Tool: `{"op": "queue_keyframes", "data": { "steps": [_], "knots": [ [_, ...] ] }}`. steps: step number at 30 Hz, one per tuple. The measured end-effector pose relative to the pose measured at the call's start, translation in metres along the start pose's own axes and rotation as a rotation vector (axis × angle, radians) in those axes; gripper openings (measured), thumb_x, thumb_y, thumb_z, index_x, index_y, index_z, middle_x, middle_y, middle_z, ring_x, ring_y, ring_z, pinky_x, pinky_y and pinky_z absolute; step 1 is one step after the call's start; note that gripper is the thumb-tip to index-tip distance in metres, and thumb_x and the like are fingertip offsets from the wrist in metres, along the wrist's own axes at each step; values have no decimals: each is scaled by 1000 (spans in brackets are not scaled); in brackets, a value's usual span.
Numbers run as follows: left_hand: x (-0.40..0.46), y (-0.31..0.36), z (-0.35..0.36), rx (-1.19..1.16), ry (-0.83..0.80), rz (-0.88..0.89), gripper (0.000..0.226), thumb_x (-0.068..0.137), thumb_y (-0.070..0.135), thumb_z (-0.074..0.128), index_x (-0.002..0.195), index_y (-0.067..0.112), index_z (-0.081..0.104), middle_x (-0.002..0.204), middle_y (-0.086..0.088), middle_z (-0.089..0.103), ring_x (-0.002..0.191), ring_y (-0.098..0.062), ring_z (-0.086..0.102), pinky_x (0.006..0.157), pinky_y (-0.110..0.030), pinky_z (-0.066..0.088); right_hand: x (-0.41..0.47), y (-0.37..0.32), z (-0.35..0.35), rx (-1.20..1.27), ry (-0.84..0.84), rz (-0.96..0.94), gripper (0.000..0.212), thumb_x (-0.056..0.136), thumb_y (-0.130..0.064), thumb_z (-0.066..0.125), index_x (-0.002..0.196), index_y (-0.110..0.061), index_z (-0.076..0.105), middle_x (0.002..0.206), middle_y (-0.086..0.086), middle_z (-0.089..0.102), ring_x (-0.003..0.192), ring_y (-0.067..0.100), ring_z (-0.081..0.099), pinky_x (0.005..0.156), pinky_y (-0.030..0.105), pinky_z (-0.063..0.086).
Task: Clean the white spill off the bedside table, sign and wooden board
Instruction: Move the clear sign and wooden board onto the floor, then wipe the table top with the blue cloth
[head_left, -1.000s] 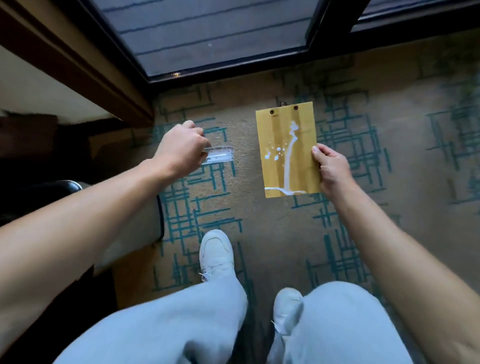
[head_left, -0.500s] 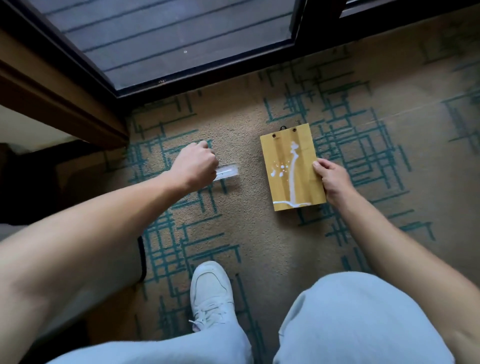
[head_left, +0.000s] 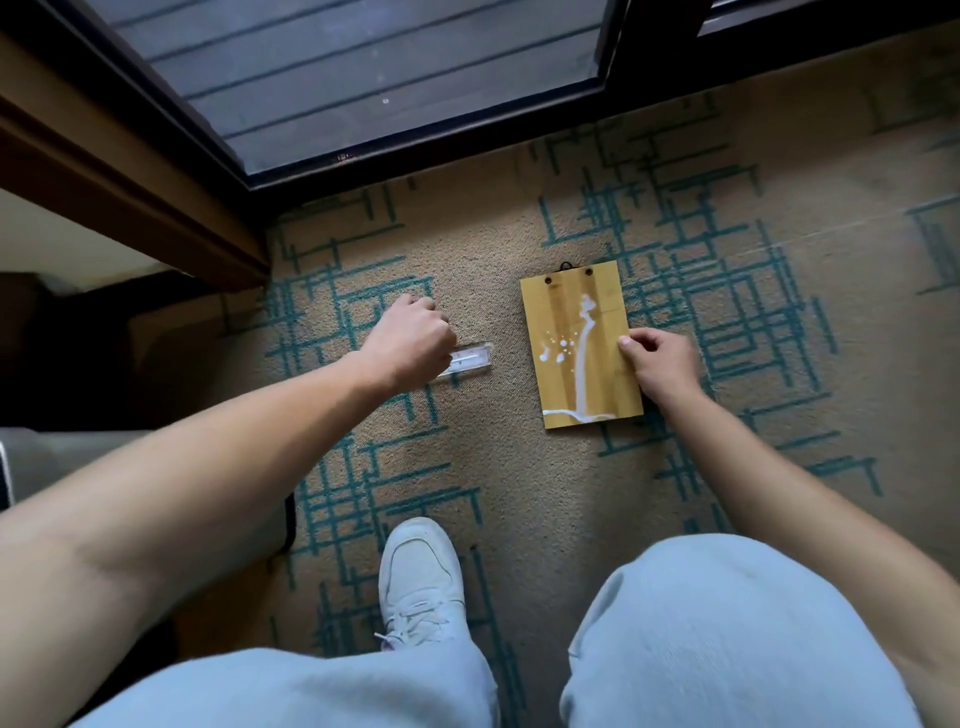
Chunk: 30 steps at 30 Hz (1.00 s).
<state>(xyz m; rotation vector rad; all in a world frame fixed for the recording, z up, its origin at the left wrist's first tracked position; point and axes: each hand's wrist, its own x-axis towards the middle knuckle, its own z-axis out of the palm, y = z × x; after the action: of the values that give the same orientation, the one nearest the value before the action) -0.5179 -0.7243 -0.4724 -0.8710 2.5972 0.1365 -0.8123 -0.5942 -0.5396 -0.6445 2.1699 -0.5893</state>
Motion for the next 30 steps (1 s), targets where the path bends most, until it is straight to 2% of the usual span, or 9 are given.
{"op": "queue_keyframes", "data": {
  "steps": [3, 7, 12, 15, 18, 21, 24, 27, 30],
  "knots": [
    [-4, 2, 1, -13, 20, -41, 23, 99, 35, 57, 107, 21, 74, 101, 2, 72, 99, -21, 58, 91, -38, 41, 2, 0, 1, -92, 33, -13, 26, 91, -35, 68, 111, -20, 76, 112, 2, 75, 105, 24, 68, 96, 40, 52],
    [-5, 3, 4, -33, -2, -49, 22, 100, 29, 56, 108, 16, 71, 102, -2, 73, 97, -22, 58, 89, -37, 43, 3, -4, 0, -168, 28, -15, 28, 92, -38, 67, 112, -21, 75, 114, 3, 75, 107, 25, 67, 95, 37, 52],
    [0, 1, 4, -10, -53, -19, 19, 99, 29, 57, 104, 16, 70, 99, 0, 72, 96, -21, 58, 88, -36, 44, 0, -8, -2, -222, 71, 2, 28, 90, -43, 69, 110, -24, 76, 113, -1, 75, 107, 23, 65, 79, 28, 43],
    [-3, -3, 0, -10, -47, 9, 26, 97, 38, 60, 114, 20, 69, 109, 0, 70, 104, -21, 59, 95, -40, 47, 0, -10, -6, -246, 58, 19, 32, 88, -45, 71, 111, -23, 75, 114, 0, 74, 106, 22, 66, 79, 29, 44],
    [-23, -4, -27, -145, 18, -58, 41, 92, 47, 65, 120, 18, 65, 122, -6, 63, 114, -25, 57, 100, -42, 49, -16, -33, -16, -327, 31, 11, 41, 89, -47, 69, 120, -21, 68, 118, 3, 71, 107, 23, 65, 85, 34, 49],
    [-61, -6, -75, -265, 219, -171, 33, 94, 44, 59, 92, 12, 70, 97, -8, 65, 95, -28, 59, 81, -41, 52, -60, -86, -35, -371, 84, -223, 30, 95, -40, 59, 115, -19, 65, 112, 1, 67, 101, 19, 58, 86, 37, 47],
    [-132, -4, -143, -372, 356, -281, 33, 95, 34, 53, 77, 9, 66, 79, -10, 62, 77, -29, 56, 67, -40, 51, -133, -162, -60, -355, 79, -504, 18, 97, -32, 51, 100, -20, 64, 98, -4, 59, 96, 16, 49, 89, 41, 43],
    [-232, -15, -215, -353, 477, -358, 27, 93, 29, 56, 76, 10, 62, 78, -9, 58, 74, -29, 55, 66, -38, 44, -209, -238, -87, -337, 40, -774, 21, 92, -32, 49, 98, -17, 64, 99, 2, 64, 98, 24, 53, 87, 42, 41],
    [-345, -28, -272, -341, 495, -464, 23, 96, 28, 57, 84, 9, 64, 87, -10, 60, 79, -30, 55, 72, -41, 48, -275, -304, -98, -371, -52, -1034, 26, 92, -30, 53, 110, -15, 65, 113, 4, 66, 109, 26, 56, 95, 42, 44]
  ]
}}
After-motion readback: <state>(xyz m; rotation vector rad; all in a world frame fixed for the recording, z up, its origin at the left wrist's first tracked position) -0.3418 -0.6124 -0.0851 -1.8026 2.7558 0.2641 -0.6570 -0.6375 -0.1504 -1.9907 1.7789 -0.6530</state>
